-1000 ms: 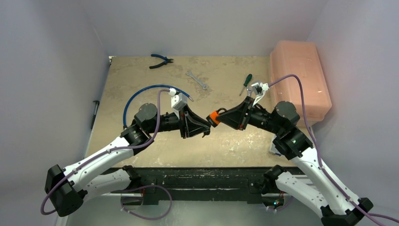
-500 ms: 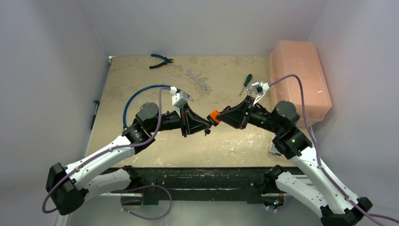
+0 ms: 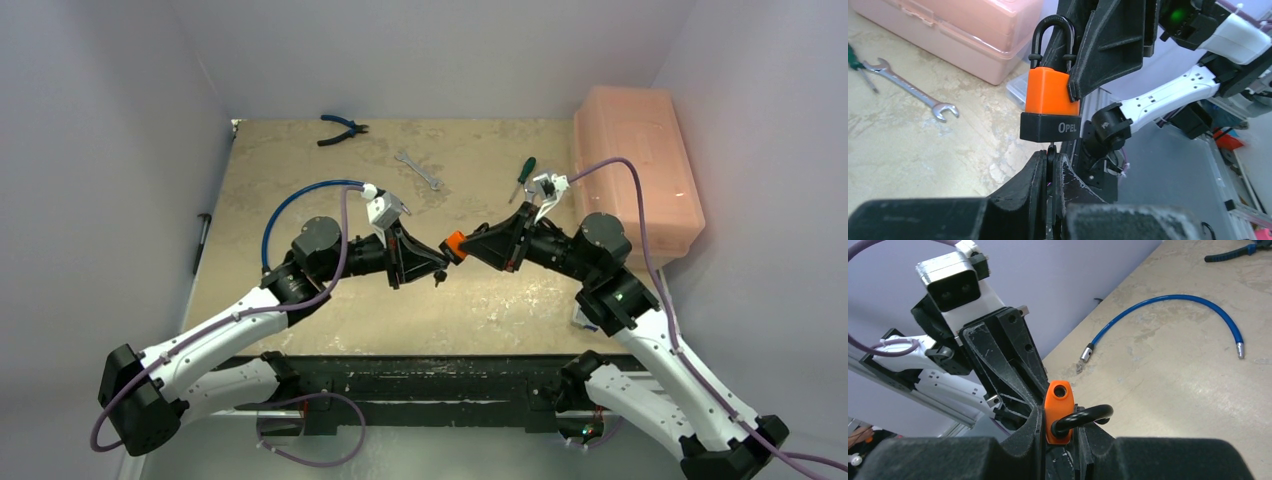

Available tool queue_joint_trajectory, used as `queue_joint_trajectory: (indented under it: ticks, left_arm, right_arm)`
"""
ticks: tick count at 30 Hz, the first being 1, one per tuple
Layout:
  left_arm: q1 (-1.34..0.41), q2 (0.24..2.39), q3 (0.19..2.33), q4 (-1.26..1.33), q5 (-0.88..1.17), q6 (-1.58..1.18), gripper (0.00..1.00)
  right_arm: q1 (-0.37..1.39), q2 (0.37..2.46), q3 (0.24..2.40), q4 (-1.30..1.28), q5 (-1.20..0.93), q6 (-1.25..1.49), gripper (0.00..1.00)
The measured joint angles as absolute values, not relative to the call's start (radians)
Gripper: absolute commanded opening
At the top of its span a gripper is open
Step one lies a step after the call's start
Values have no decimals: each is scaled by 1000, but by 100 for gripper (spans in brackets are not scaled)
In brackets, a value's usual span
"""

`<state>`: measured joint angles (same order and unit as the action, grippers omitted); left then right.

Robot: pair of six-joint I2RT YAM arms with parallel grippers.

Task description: Unlock with the key

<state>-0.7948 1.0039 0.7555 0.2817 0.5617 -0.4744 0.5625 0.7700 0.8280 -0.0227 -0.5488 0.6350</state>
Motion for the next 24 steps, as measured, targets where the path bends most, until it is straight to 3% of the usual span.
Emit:
queue_joint_trajectory:
  ticks: [20,21,22,24]
  left_arm:
    - [-826,887,679,192,294,-265,0]
    - [-827,882,674,192,286,-263,2]
    - [-828,878,672,189,281,-258,11]
    - [-828,875,672,182,274,-248,38]
  right_arm:
    - [583,906,856,-52,-481,733,0]
    - [583,911,856,-52,-482,741,0]
    - [583,918,857,-52,-482,752,0]
    - [583,924,857,-49,-482,764,0]
